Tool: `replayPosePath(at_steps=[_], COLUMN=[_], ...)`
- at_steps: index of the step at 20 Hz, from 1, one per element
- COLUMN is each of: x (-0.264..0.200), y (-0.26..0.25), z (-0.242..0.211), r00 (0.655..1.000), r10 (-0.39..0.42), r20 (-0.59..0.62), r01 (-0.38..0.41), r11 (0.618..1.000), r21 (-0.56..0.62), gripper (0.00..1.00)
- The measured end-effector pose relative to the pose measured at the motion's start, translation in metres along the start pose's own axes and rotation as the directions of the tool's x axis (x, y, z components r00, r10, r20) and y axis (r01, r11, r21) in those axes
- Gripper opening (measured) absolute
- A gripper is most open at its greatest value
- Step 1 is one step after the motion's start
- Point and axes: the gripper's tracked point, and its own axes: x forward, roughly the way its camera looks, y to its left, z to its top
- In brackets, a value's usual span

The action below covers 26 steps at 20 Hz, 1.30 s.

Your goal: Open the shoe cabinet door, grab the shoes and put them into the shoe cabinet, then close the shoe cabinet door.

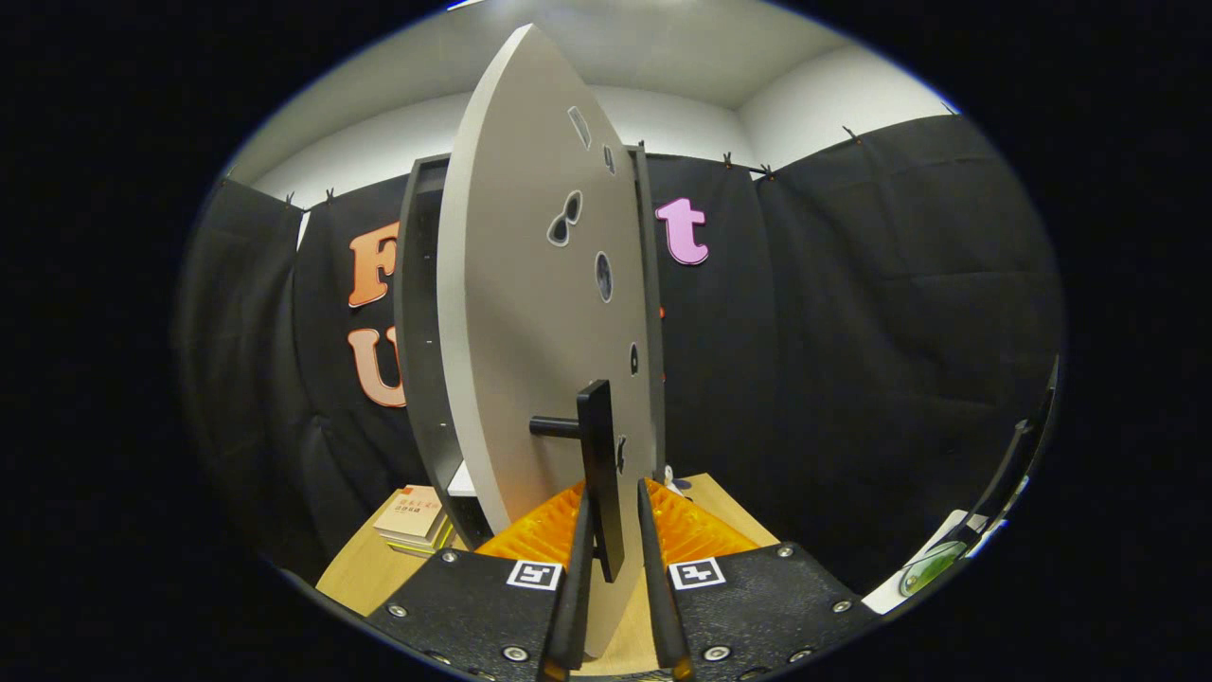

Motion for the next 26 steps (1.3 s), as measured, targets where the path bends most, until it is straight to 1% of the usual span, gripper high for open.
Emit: replayPosePath(at_steps=[6, 10, 11, 14, 19, 26], x=[0.0, 0.003, 0.004, 0.006, 0.009, 0.012], y=[-0.059, -0.09, -0.095, -0.104, -0.104, -0.11], z=[-0.003, -0.003, -0.004, -0.006, -0.007, -0.009], r00=[0.998, 0.998, 0.999, 0.999, 1.0, 1.0], r10=[-0.057, -0.061, -0.049, -0.031, -0.008, 0.022], r20=[-0.006, 0.005, -0.003, -0.008, -0.01, -0.008], r01=[0.057, 0.061, 0.049, 0.032, 0.008, -0.022], r11=[0.998, 0.998, 0.999, 0.999, 1.0, 1.0], r21=[-0.001, -0.022, -0.012, 0.027, 0.007, 0.011], gripper=[0.27, 0.27, 0.24, 0.21, 0.21, 0.21])
